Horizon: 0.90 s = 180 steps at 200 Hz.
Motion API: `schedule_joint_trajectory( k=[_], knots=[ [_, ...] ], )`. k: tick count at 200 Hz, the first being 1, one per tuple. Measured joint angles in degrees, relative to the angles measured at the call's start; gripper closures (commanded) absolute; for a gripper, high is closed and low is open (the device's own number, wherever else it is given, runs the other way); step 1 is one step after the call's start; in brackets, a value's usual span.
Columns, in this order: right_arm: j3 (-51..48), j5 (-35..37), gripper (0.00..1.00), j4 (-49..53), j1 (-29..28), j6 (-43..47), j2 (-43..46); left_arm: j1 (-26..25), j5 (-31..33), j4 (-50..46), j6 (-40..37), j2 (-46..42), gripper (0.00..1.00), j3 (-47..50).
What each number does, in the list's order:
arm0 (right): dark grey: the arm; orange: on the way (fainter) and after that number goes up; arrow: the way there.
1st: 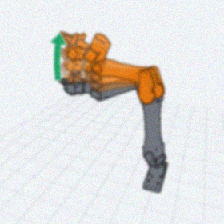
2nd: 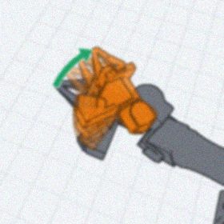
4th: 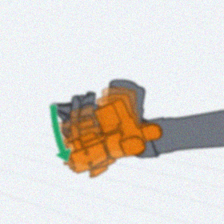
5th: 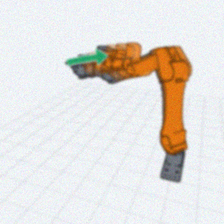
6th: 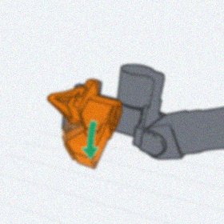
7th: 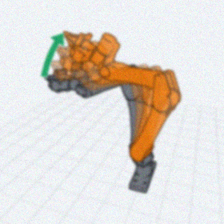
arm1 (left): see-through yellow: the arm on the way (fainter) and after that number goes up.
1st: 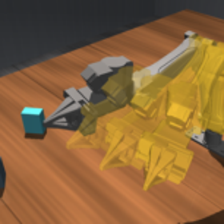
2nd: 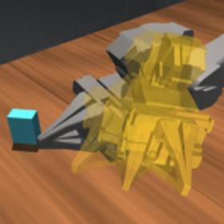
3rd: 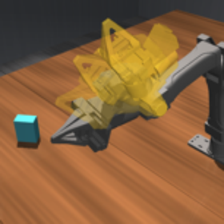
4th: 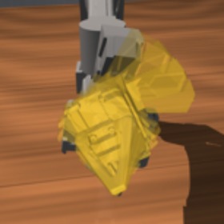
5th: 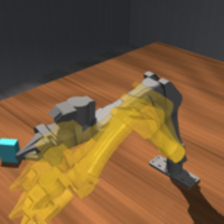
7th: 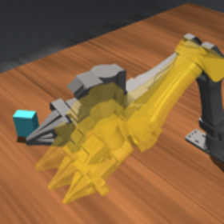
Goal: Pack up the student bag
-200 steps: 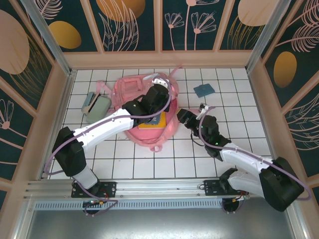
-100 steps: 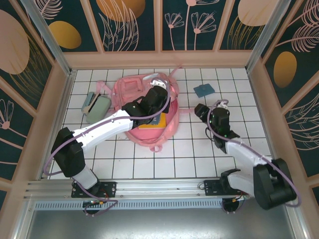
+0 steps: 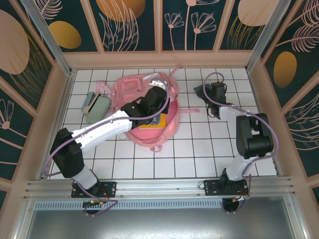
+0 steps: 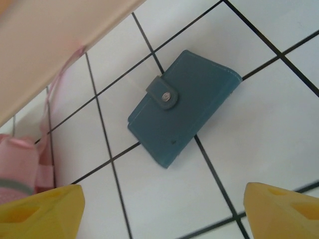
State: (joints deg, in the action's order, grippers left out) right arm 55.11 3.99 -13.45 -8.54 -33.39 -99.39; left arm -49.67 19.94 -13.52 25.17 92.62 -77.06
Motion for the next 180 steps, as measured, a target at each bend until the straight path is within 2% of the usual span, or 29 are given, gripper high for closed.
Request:
schedule_joint_trajectory(
  k=[72,88,145,165,180],
  knots=[
    [16.1,-2.4,0.33,5.9,3.0,-0.2,-16.8,0.0,0.0,0.0,0.0,-0.2,1.00,0.2],
    [18.2,-3.2,0.37,7.1,3.0,-0.5,-18.8,0.0,0.0,0.0,-0.1,-0.2,1.00,0.2],
    [24.0,-3.9,0.37,11.6,2.3,-1.4,-22.9,0.0,0.0,0.1,-0.5,-0.2,1.00,0.3],
    [26.8,-3.7,0.50,13.7,1.9,-1.2,-24.3,0.0,0.0,0.1,-0.5,-0.6,1.00,1.0],
    [28.4,-2.8,0.68,15.0,1.7,-1.2,-25.4,0.0,0.0,0.2,-0.5,-0.8,1.00,1.3]
  ],
)
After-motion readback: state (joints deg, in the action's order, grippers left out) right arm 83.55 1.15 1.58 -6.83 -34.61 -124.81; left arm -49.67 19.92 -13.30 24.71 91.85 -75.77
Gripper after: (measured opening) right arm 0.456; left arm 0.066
